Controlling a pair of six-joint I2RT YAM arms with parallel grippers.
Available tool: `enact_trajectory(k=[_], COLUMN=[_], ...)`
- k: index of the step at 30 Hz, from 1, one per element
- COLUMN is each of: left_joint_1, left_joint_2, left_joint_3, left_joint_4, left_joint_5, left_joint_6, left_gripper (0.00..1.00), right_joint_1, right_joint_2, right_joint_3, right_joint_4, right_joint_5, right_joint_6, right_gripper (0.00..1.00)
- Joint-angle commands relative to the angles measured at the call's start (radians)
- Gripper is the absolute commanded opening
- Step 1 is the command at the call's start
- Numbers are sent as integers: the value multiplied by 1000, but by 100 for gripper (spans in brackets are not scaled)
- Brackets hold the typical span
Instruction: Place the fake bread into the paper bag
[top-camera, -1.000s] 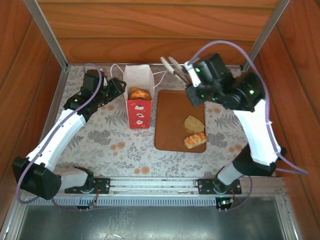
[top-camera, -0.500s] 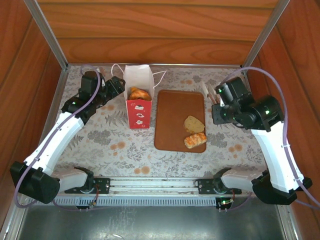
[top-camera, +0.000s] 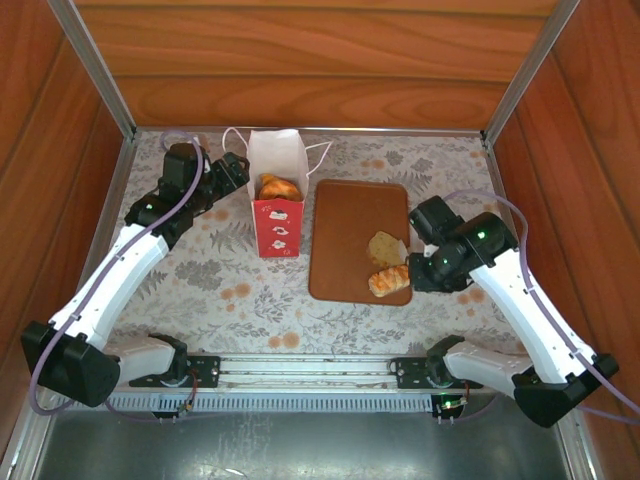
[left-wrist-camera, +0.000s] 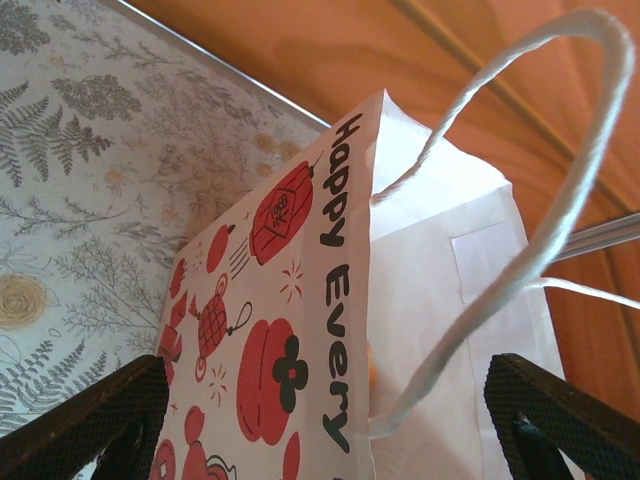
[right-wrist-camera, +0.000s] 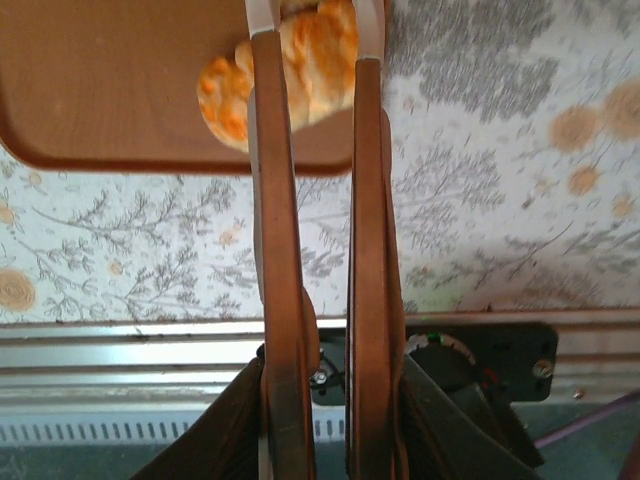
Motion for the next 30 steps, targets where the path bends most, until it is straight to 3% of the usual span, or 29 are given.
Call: enact_trajectory(k=[1,30], left_joint_1=[15,43], left_joint_2=[18,31], left_joint_3=[-17,-26], left_joint_4=[25,40], left_joint_5=[7,34], left_joint_6=[20,8], left_gripper=[87,88], right_joint_1=[-9,-9], right_joint_2=[-23,-104], right_joint_3=[-36,-161], right_joint_4=[-12,-33], right_joint_5=[-61,-138], right_joint_6=[56,85], right_gripper=[33,39])
